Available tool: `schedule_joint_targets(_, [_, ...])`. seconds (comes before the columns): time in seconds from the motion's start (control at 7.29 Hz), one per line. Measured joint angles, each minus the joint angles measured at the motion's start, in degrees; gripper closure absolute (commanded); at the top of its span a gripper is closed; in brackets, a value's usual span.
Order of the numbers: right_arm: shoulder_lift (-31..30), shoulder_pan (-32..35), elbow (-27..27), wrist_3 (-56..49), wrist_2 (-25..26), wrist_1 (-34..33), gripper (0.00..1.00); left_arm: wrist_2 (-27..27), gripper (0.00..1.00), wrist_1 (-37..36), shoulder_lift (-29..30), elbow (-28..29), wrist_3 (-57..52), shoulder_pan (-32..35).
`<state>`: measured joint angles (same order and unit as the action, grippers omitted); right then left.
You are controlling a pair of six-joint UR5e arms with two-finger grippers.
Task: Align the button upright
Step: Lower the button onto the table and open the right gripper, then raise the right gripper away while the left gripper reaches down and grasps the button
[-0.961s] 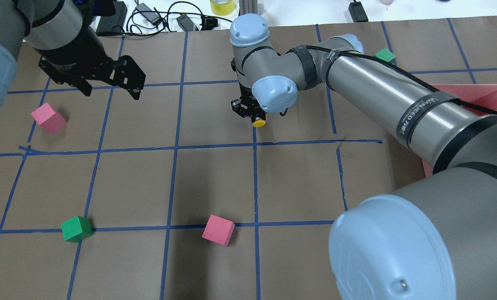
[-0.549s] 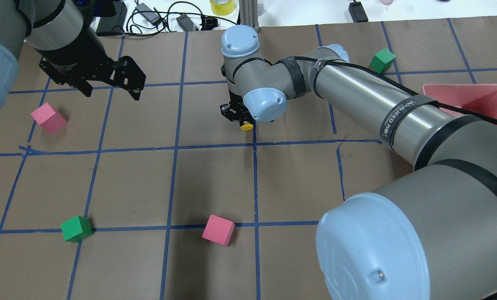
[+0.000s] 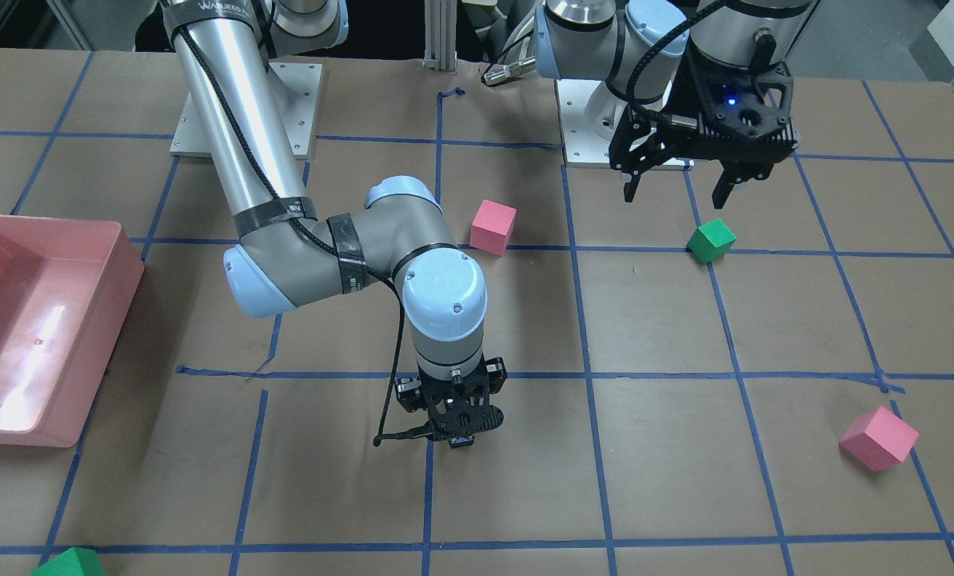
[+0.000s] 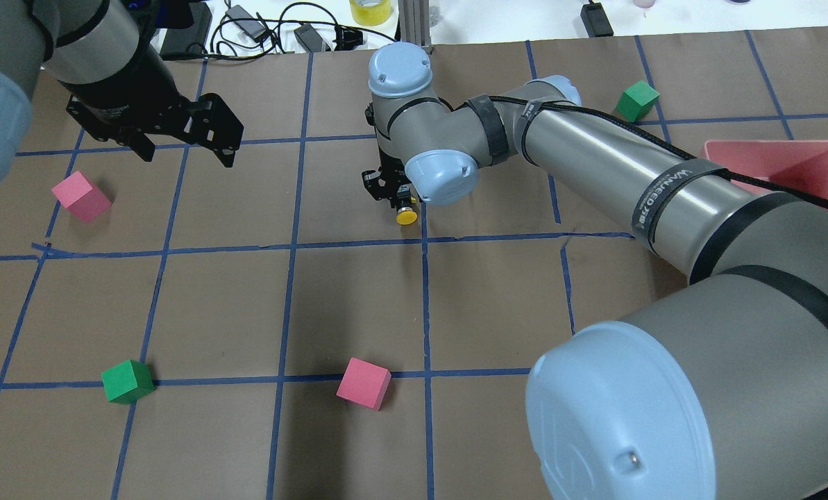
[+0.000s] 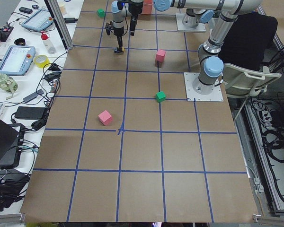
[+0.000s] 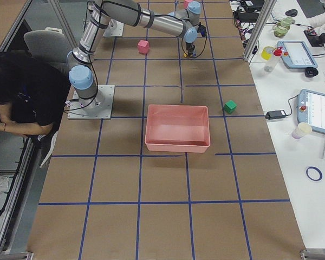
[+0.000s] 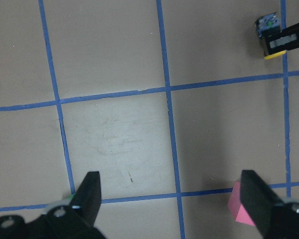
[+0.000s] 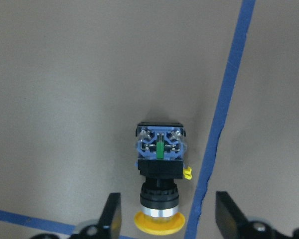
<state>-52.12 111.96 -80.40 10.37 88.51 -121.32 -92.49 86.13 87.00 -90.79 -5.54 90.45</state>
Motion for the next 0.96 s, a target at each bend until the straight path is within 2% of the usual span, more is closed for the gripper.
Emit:
schedule_joint_targets(0.41, [-5.5,-1.6,-3.2,-0.3,1.0,0.6,0.00,-0.2,0.00,0.0,0.0,0.0,0.0,0.0])
schedule_joint_targets(0.69, [-13.9,-8.1,-8.9,-1.6,0.3,3.2,0.00,0.1,0.00,0.1,0.2,0.7,0.1,0.1])
schedule_joint_targets(0.96, [-19.8,-14.9,-11.2,-5.4,0.3,8.6,0.00,0.5,0.00,-0.8,2.0,0.2,0.5,0.4])
